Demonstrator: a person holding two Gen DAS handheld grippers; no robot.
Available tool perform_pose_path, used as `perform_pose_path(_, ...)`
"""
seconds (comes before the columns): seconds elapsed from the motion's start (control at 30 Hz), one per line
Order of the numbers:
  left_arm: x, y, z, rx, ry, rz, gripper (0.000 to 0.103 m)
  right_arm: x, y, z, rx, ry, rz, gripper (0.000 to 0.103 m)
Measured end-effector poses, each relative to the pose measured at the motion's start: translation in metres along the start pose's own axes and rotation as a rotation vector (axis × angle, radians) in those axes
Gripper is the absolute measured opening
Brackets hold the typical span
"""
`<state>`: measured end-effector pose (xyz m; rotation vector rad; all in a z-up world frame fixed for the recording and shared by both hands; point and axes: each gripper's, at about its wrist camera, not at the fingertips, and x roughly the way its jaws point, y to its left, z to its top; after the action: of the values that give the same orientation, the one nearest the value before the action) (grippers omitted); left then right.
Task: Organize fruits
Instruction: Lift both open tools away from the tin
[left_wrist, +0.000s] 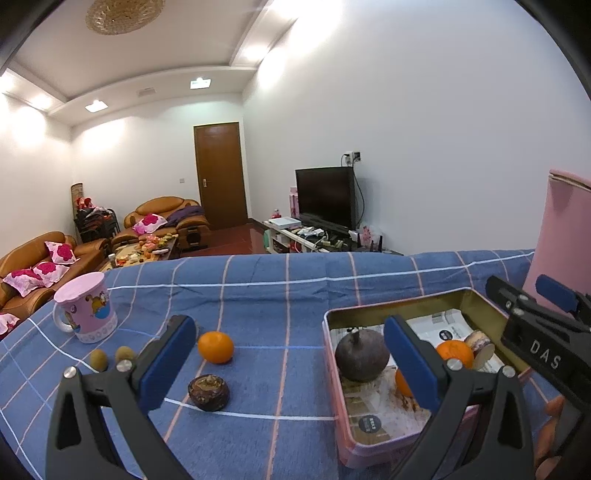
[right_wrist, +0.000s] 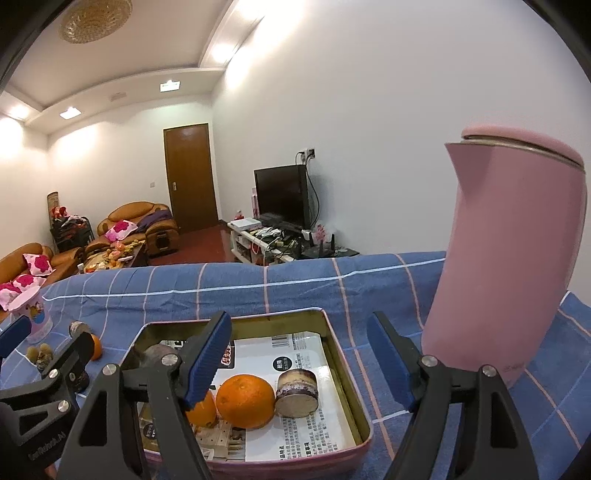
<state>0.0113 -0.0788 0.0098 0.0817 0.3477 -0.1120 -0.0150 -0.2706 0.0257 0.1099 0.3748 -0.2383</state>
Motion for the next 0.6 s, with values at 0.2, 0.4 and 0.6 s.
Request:
perform_pose_path(0.2, -0.005, 0.007, -0.002, -0.006, 0.004, -0.014, 0.103, -0.007, 0.012, -0.001, -0.027, -0.020, -0.027, 0.077)
perform_pose_path(0.4, -0.005, 0.017, -0.004, -0.014, 0.016, -0.021, 0.103, -0.013, 0.017, -0.004, -0.017, -0.015, -0.033, 0.078)
perform_pose_path(0.6, -0.007, 0.030, -0.005, -0.007, 0.014, -0.014, 0.103, -0.016, 0.025, -0.007, -0.006, -0.004, -0.032, 0.078)
